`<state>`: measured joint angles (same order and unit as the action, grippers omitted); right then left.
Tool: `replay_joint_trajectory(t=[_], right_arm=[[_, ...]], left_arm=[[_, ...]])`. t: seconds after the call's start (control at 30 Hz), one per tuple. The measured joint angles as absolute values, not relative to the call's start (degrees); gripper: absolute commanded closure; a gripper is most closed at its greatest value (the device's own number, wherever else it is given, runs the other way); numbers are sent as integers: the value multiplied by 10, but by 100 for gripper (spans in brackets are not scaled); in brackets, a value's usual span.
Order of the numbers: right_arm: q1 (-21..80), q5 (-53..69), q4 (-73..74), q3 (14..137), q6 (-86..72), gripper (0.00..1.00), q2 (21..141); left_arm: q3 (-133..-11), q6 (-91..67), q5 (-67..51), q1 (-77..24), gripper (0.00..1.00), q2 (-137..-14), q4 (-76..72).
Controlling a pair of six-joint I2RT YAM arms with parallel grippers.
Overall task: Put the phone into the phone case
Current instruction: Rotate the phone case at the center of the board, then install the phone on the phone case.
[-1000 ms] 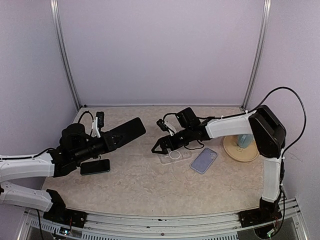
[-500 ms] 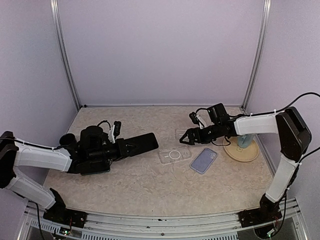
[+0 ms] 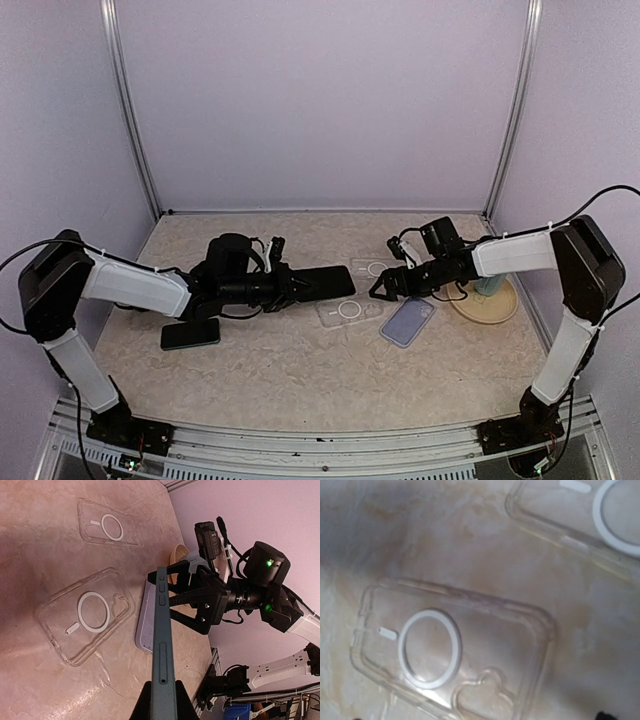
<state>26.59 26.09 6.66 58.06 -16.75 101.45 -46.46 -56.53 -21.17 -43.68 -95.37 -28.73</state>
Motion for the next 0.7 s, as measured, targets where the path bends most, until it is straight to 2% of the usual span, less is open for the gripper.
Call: replay_joint_trajectory(t=[0.7], right_arm=[[255, 337, 2, 558, -193, 0, 1014]], left_arm=[[-573, -594, -253, -450, 100, -1083, -233]])
